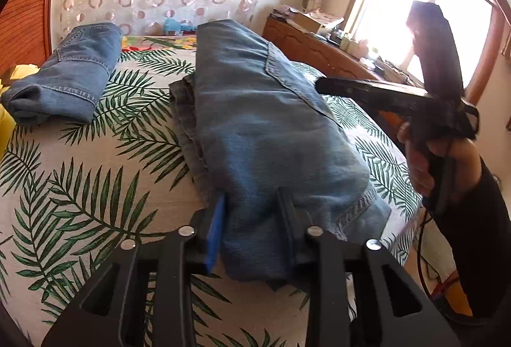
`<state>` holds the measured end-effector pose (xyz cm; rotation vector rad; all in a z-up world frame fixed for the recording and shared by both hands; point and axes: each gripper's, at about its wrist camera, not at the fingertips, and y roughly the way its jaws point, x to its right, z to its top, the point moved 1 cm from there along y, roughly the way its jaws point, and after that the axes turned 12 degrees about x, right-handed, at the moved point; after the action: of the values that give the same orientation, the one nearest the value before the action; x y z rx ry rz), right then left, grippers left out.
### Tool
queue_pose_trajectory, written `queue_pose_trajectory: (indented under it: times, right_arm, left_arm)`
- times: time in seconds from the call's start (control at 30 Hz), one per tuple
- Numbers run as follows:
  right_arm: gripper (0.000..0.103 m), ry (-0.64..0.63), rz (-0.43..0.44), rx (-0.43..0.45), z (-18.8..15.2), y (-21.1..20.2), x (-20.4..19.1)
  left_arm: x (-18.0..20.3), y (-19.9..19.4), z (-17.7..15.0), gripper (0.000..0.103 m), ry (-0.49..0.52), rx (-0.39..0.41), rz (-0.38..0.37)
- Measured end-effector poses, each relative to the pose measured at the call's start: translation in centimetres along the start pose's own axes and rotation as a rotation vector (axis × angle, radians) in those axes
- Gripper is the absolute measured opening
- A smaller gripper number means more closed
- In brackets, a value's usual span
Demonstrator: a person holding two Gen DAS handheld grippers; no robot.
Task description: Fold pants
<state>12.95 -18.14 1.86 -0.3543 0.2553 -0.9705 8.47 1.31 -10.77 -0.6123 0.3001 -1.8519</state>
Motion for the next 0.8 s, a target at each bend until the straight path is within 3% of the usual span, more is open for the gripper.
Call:
queue_pose_trajectory:
  times: [0.07, 0.13, 0.2, 0.37, 0.5, 0.57, 0.8]
  right_arm:
    - [0.055, 0.001, -0.002, 0.003, 0.4, 0.5, 0.3]
    - [0.058, 0.003, -0.002, 0.006, 0.6, 0.9, 0.4]
    - [0.059, 0.002, 0.000, 0.004, 0.6, 1.4, 0.5]
    - [0.060, -0.010, 0.008, 0.006, 0.6, 2.0, 0.5]
    - [0.062, -0.002, 0.023, 0.022, 1.0, 2.5, 0.9]
    - [0.069, 0.006, 0.032, 0.020, 1.1, 3.3, 0.9]
    - [0.081, 0.066, 0.074, -0.078, 0.2, 8.1, 2.0]
  left_arm:
    - [0.5, -0.1, 0.0, 0.028, 0.011, -0.002, -0.002]
    - [0.7, -0.3, -0.1, 0.012, 0.018, 0.003, -0.009]
    - [0.8, -0.6, -0.2, 0.008, 0.031, 0.010, 0.002]
    - [1.3, -3.1, -0.1, 0.006, 0.035, 0.061, -0.016]
    - [1.3, -3.1, -1.4, 0.006, 0.053, 0.029, 0.004]
    - [0.6, -2.4, -2.1, 0.006, 0.038, 0.007, 0.020]
    - [0.0, -1.5, -2.6, 0.006, 0.033, -0.006, 0.031]
